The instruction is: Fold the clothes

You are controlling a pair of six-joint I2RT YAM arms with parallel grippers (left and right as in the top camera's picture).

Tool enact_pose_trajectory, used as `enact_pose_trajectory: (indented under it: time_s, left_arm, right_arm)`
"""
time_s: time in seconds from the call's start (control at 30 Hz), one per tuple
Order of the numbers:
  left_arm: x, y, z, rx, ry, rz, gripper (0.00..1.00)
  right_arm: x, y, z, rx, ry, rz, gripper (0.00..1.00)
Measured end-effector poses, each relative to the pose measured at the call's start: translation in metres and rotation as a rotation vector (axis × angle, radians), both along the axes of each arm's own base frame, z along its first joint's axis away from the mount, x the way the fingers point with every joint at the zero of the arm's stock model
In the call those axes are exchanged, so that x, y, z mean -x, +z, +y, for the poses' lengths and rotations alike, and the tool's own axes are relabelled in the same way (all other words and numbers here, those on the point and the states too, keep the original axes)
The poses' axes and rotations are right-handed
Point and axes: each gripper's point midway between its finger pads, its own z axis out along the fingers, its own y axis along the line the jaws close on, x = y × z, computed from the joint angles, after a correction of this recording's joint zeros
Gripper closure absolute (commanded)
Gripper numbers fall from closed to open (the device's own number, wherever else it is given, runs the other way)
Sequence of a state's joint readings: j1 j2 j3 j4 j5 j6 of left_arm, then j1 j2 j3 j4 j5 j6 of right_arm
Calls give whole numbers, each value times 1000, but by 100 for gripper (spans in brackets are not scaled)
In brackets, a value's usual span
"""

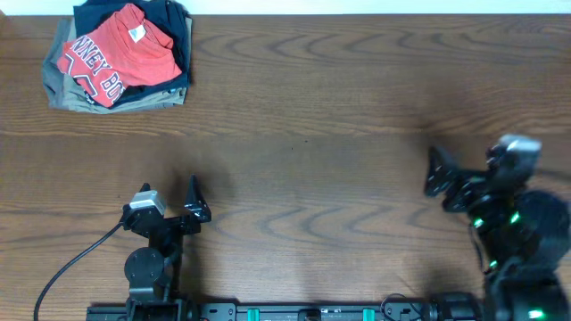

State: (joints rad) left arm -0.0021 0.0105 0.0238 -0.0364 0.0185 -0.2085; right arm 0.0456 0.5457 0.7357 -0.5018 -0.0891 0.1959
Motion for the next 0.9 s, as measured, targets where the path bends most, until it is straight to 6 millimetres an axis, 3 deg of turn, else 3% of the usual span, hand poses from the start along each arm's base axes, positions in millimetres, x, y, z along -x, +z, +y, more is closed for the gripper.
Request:
enact_pose_trajectory:
  time_s: [0.3, 0.53, 0.9]
  left_arm:
    - [0, 0, 0, 0, 0, 0, 2]
    - [0, 0, 0, 0, 0, 0, 2]
    - [0, 0, 0, 0, 0, 0, 2]
  right_arm:
    - [8, -78, 21, 85, 150, -184, 1]
    - [10, -97, 18, 85, 131, -280, 1]
    - [9, -118, -12, 24, -60, -258, 1]
